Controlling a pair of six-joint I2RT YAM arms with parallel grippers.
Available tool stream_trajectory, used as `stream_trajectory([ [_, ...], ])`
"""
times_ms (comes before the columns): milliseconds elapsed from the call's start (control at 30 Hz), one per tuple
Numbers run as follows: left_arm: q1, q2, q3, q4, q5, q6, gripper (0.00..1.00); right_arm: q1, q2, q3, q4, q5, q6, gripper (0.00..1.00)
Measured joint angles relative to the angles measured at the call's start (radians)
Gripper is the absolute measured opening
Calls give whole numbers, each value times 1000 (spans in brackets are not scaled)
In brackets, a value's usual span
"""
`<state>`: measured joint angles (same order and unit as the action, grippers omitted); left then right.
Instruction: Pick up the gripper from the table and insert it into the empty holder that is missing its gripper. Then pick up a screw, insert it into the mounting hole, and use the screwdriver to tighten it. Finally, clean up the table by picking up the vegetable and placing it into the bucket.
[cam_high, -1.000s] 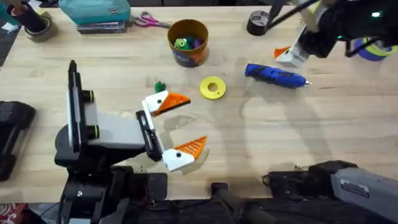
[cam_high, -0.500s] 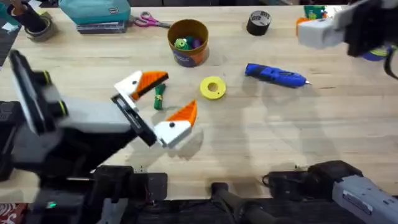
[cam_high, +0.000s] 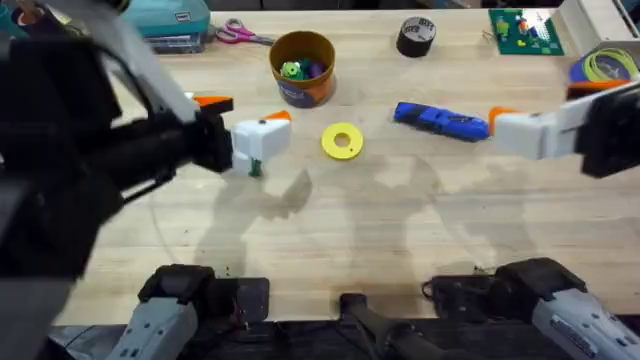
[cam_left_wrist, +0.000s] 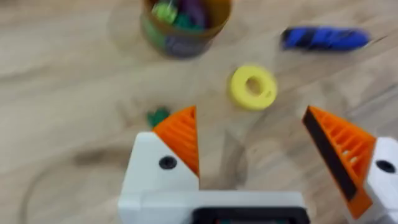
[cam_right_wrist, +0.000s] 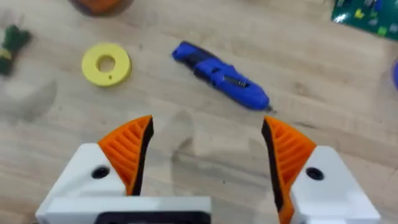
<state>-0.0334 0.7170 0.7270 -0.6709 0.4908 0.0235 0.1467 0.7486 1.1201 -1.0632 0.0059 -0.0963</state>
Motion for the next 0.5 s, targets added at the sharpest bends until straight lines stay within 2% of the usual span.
stream_trajectory([
  [100, 0, 96, 62, -63, -71, 4, 986, 0, 2, -43, -17, 0, 0, 997],
  [233, 0, 189, 100, -94, -142, 7, 986, 0, 2, -60, -17, 0, 1, 995],
  [500, 0, 289, 105, -107, -212, 8, 985, 0, 2, -60, -15, 0, 4, 996],
])
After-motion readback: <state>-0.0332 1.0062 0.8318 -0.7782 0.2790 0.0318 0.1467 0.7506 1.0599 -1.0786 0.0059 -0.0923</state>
